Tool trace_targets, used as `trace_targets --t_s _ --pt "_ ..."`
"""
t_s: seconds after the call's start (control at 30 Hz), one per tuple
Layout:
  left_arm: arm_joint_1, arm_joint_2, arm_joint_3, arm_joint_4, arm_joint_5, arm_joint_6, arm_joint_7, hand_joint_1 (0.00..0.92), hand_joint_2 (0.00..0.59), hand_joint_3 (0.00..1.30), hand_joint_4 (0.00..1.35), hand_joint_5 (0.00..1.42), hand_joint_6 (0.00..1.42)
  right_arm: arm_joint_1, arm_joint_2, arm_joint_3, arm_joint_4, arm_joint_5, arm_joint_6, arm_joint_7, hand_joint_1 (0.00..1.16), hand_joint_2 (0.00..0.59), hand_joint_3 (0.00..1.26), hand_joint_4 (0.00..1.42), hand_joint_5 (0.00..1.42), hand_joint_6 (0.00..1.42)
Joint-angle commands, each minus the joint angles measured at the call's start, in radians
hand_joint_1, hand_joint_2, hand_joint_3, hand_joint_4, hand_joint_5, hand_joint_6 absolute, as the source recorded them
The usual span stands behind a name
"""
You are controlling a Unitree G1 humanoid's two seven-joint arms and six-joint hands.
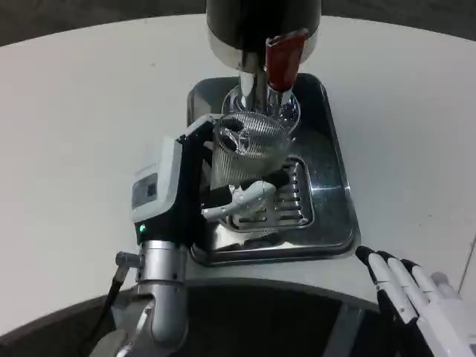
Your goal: Grasp the cup under the faucet to collect the drink, then remove the cup.
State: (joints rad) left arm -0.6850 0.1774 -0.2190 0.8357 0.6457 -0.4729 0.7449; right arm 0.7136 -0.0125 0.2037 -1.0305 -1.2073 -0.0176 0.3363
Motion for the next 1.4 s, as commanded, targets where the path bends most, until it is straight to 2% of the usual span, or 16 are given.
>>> trace_targets --t_s 0.03,0.23,0.4,0.53,0.73,0.83,0.93,1.13,1.4 --pt "-0.066 -0.024 -0.031 0.073 0.013 0.008 0.056 0.525 0.245 1.04 1.10 1.03 1.10 0.033 0.001 -0.031 -0.017 0.037 -0.031 -0.019 0.63 0.325 0.00 0.00 0.00 0.00" --pt "-0.129 -0.068 -0.076 0.151 0.010 0.009 0.084 0.519 0.241 1.05 1.09 1.03 1.13 0.060 0.012 -0.073 -0.017 0.078 -0.061 -0.028 0.62 0.323 0.00 0.00 0.00 0.00" --pt "-0.137 -0.075 -0.101 0.168 0.008 0.003 0.090 0.507 0.237 1.02 1.04 1.03 1.19 0.077 0.022 -0.096 -0.017 0.099 -0.081 -0.035 0.62 0.322 0.00 0.00 0.00 0.00" --pt "-0.133 -0.066 -0.112 0.166 0.005 0.001 0.092 0.493 0.217 0.95 0.91 1.00 1.20 0.091 0.025 -0.108 -0.017 0.116 -0.092 -0.040 0.62 0.321 0.00 0.00 0.00 0.00" --pt "-0.121 -0.040 -0.111 0.155 -0.002 -0.001 0.089 0.425 0.167 0.73 0.64 0.89 1.21 0.076 0.017 -0.105 -0.016 0.128 -0.088 -0.034 0.61 0.321 0.00 0.00 0.00 0.00" --pt "-0.113 -0.024 -0.108 0.147 -0.008 -0.003 0.086 0.386 0.138 0.61 0.50 0.81 1.16 0.064 0.013 -0.104 -0.009 0.131 -0.087 -0.033 0.61 0.321 0.00 0.00 0.00 0.00" --pt "-0.107 -0.011 -0.108 0.143 -0.011 -0.004 0.077 0.358 0.108 0.52 0.44 0.75 1.14 0.060 0.012 -0.101 -0.006 0.133 -0.086 -0.033 0.61 0.321 0.00 0.00 0.00 0.00" --pt "-0.100 0.004 -0.112 0.144 -0.021 -0.020 0.035 0.213 0.031 0.33 0.24 0.56 0.91 0.062 0.019 -0.087 -0.007 0.126 -0.087 -0.042 0.62 0.323 0.00 0.00 0.00 0.00" --pt "-0.092 0.014 -0.113 0.151 -0.033 -0.053 -0.018 0.171 0.004 0.34 0.24 0.53 0.86 0.087 0.031 -0.069 -0.012 0.110 -0.088 -0.063 0.63 0.326 0.00 0.00 0.00 0.00"
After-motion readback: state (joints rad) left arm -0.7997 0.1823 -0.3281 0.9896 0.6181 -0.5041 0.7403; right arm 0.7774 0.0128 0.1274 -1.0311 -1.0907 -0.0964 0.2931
